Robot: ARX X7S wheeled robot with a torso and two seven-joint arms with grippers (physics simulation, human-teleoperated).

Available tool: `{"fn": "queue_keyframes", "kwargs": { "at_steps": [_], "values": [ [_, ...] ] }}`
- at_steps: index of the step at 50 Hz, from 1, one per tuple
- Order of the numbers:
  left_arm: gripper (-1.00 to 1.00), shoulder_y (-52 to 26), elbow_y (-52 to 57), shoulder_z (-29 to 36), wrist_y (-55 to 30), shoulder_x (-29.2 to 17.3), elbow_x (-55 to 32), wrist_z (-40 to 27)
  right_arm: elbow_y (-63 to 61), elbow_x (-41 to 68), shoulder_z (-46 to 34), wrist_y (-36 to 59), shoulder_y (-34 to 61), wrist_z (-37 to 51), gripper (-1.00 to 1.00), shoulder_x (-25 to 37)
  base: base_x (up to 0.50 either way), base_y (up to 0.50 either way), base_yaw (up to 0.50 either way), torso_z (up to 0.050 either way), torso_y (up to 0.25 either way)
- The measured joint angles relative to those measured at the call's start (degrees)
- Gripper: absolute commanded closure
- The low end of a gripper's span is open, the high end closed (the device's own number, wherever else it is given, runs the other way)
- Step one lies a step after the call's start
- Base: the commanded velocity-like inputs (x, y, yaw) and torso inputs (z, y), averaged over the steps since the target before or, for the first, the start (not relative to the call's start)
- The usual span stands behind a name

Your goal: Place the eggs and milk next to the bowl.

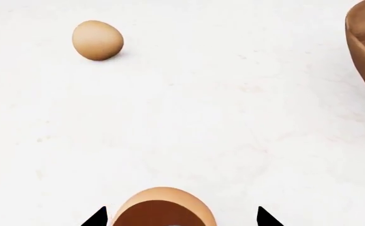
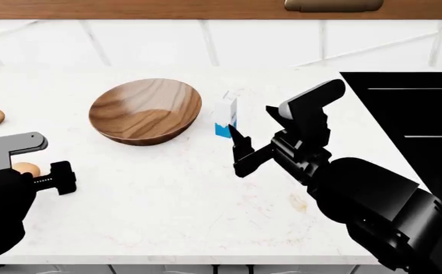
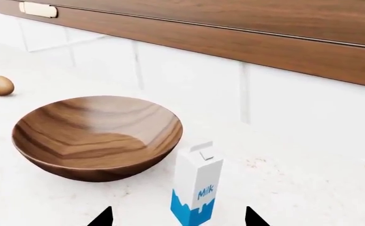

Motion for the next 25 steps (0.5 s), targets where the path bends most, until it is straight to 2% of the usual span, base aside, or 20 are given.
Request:
{"fn": "queue_keyframes", "kwargs": {
  "at_steps": [10, 11, 25],
  "values": [
    [-1.00, 0.22, -0.94, -0.27, 1.28, 0.11, 0.12, 0.75, 0.61, 0.05, 0.07, -0.08, 0.35, -0.31, -1.00, -0.03, 0.00, 0.00, 0.00, 0.000, 0.000],
    [1.00, 0.24, -1.01, -0.29, 1.39, 0.11, 0.14, 0.81, 0.69, 0.04, 0.08, -0.09, 0.40, -0.36, -1.00, -0.04, 0.00, 0.00, 0.00, 0.000, 0.000],
    [1.00, 0.64, -1.32, -0.29, 2.04, 0.03, 1.14, 1.47, 1.33, 0.09, 0.18, -0.14, 0.87, -0.68, -1.00, -0.02, 0.00, 0.00, 0.00, 0.000, 0.000]
  ]
}}
